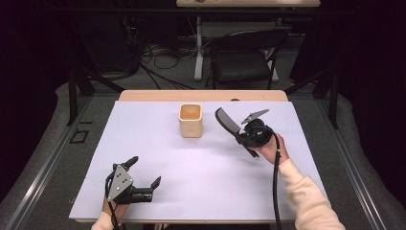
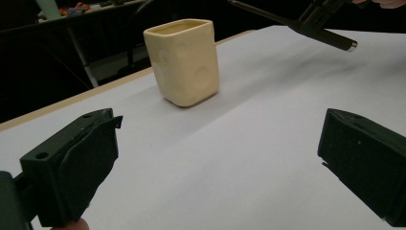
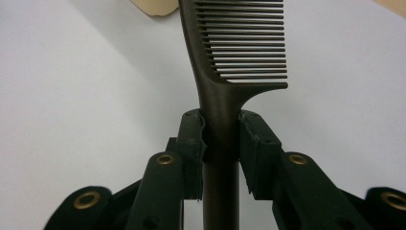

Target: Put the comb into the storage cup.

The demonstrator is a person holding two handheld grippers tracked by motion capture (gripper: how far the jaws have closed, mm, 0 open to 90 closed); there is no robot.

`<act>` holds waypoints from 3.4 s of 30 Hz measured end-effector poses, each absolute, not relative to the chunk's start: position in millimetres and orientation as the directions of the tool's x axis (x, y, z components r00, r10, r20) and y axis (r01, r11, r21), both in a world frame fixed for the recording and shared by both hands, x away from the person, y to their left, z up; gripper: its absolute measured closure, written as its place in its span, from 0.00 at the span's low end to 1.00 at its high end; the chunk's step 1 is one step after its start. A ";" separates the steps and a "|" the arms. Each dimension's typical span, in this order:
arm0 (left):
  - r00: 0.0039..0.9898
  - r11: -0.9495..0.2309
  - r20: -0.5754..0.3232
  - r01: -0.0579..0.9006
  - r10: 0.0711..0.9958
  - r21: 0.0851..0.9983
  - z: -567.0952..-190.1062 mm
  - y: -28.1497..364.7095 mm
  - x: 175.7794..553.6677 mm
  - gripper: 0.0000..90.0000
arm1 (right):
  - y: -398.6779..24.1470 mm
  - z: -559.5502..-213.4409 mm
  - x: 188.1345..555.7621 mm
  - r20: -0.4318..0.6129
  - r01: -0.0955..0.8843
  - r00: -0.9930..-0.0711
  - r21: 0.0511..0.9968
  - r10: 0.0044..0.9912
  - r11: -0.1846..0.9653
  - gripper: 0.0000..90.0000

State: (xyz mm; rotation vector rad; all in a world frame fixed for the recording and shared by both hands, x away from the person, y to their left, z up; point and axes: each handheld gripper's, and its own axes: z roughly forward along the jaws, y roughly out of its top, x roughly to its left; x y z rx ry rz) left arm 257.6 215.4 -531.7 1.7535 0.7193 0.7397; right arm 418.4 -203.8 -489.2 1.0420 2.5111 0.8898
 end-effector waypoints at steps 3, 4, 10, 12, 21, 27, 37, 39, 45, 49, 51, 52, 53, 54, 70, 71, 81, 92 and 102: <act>0.628 -0.267 0.138 0.116 0.766 0.957 -531.7 215.4 257.7 0.00 | -203.5 -488.0 417.6 -0.023 0.530 -0.701 0.651 0.713 0.543 0.80; 0.628 -0.267 0.138 0.116 0.766 0.957 -531.7 215.5 257.8 0.00 | -203.4 -487.4 417.3 -0.023 0.530 -0.701 0.652 0.713 0.542 0.80; 0.628 -0.268 0.139 0.116 0.766 0.956 -531.6 215.6 257.7 0.00 | -202.3 -486.8 416.1 -0.019 0.519 -0.700 0.673 0.714 0.528 0.80; 0.628 -0.269 0.140 0.116 0.766 0.956 -531.6 215.4 257.6 0.00 | -201.7 -486.5 415.7 -0.019 0.517 -0.702 0.674 0.711 0.528 0.80; 0.627 -0.269 0.140 0.115 0.766 0.956 -531.5 215.5 257.4 0.00 | -199.1 -486.0 413.9 -0.016 0.499 -0.702 0.702 0.712 0.508 0.80; 0.627 -0.270 0.140 0.117 0.766 0.956 -531.7 215.6 257.7 0.00 | -198.6 -484.9 413.0 -0.010 0.490 -0.702 0.719 0.712 0.492 0.80; 0.628 -0.270 0.140 0.117 0.766 0.956 -531.7 215.5 257.7 0.00 | -198.1 -483.2 411.6 -0.004 0.474 -0.698 0.747 0.716 0.466 0.80; 0.627 -0.270 0.140 0.117 0.766 0.956 -531.6 215.4 257.6 0.00 | -198.5 -482.8 411.4 -0.004 0.469 -0.697 0.754 0.717 0.460 0.80; 0.627 -0.271 0.140 0.117 0.766 0.955 -531.7 215.4 257.7 0.00 | -198.0 -482.0 410.8 -0.001 0.459 -0.701 0.765 0.713 0.452 0.80; 0.627 -0.271 0.141 0.117 0.766 0.955 -531.7 215.3 257.6 0.00 | -197.7 -482.1 410.8 -0.001 0.455 -0.701 0.769 0.713 0.449 0.80; 0.626 -0.271 0.141 0.117 0.767 0.955 -531.8 215.2 257.7 0.00 | -197.4 -481.4 410.2 -0.005 0.449 -0.703 0.772 0.711 0.449 0.80; 0.627 -0.271 0.141 0.117 0.767 0.956 -531.8 215.2 257.7 0.00 | -197.1 -480.9 409.9 -0.005 0.445 -0.706 0.776 0.709 0.448 0.80; 0.627 -0.271 0.140 0.117 0.766 0.956 -531.8 215.1 257.8 0.00 | -196.8 -480.3 409.7 -0.010 0.438 -0.709 0.777 0.705 0.452 0.80; 0.628 -0.271 0.141 0.117 0.766 0.955 -531.8 215.1 257.9 0.00 | -196.1 -479.7 409.2 -0.009 0.434 -0.709 0.782 0.705 0.447 0.80; 0.629 -0.270 0.137 0.120 0.766 0.955 -532.1 214.8 258.1 0.00 | -189.1 -477.2 405.6 -0.023 0.379 -0.719 0.825 0.694 0.419 0.80; 0.629 -0.270 0.137 0.121 0.766 0.955 -532.1 214.7 258.1 0.00 | -188.7 -477.2 405.3 -0.023 0.375 -0.719 0.828 0.695 0.416 0.80; 0.628 -0.270 0.137 0.120 0.766 0.955 -532.1 214.7 258.1 0.00 | -184.9 -476.8 404.0 -0.032 0.351 -0.720 0.845 0.693 0.404 0.80; 0.628 -0.272 0.137 0.122 0.766 0.955 -532.4 214.5 258.6 0.00 | -181.8 -476.7 404.5 -0.042 0.335 -0.722 0.852 0.690 0.403 0.80; 0.626 -0.269 0.136 0.123 0.768 0.955 -532.4 213.9 258.5 0.00 | -178.6 -475.3 403.7 -0.049 0.324 -0.724 0.856 0.688 0.402 0.80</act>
